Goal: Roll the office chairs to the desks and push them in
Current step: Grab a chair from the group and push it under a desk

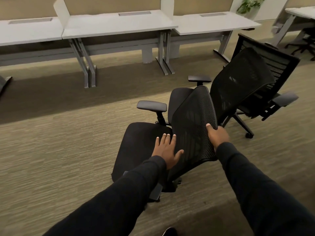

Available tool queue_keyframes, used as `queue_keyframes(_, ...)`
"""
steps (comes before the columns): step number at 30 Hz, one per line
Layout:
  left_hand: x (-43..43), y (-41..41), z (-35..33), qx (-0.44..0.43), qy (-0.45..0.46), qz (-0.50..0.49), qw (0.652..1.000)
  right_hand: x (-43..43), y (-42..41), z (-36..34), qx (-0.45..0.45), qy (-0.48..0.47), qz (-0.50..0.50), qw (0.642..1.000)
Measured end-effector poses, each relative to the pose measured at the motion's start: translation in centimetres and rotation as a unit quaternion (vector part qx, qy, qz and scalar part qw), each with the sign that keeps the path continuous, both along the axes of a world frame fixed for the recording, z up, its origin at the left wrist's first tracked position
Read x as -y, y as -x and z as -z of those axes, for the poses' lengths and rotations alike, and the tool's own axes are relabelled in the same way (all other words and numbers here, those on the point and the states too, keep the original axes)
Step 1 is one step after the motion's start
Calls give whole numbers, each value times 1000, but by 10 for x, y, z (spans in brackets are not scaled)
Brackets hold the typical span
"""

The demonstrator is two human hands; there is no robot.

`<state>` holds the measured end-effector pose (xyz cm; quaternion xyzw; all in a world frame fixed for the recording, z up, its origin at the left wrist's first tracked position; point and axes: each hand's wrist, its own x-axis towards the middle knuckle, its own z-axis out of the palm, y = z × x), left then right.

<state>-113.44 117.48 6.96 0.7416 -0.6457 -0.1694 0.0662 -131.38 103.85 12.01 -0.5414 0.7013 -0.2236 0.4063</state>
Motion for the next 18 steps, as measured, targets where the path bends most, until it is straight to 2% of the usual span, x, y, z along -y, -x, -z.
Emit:
queue_keyframes(3,8,-1,-3,-27,-5,-18,999,3,-15,-3,123,-59,41,990)
queue_keyframes(7,17,-2,-10,-69,18,-42,997,-8,-42,-1,189,-65,77,977)
queue_keyframes(14,27,-19,-12,-132,9,-84,988,-52,-91,8,356,-137,114,918)
queue_keyframes(18,20,-63,-12,-243,-28,-90,965,-87,-134,8,414,-197,106,882)
